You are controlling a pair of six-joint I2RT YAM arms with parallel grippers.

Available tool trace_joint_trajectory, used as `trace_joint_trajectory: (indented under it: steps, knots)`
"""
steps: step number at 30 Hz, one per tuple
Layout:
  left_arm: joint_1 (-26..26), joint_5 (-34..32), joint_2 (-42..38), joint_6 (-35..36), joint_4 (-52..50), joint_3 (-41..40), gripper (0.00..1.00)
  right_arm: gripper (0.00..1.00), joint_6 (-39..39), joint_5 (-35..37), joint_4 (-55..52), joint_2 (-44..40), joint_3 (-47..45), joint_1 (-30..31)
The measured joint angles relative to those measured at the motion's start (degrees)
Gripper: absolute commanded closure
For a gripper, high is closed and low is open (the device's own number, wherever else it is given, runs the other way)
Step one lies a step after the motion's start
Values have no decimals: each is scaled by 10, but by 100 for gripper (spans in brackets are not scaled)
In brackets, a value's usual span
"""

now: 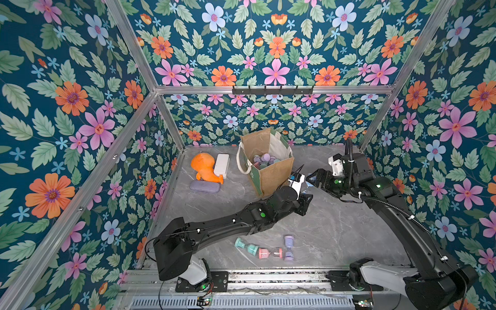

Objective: Put the hourglass into the canvas bag
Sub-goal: Pick up the hourglass from the center of the board.

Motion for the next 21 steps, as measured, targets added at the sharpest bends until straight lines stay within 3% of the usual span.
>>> trace_joint_trajectory:
  steps: [9,21]
  knots:
    - [58,-52,-27,34,-92,57,74,1,-5,-14,19,-39,-17,1]
    - [216,-67,37,41,-216,199,74,1,-3,-46,151,-27,-88,54]
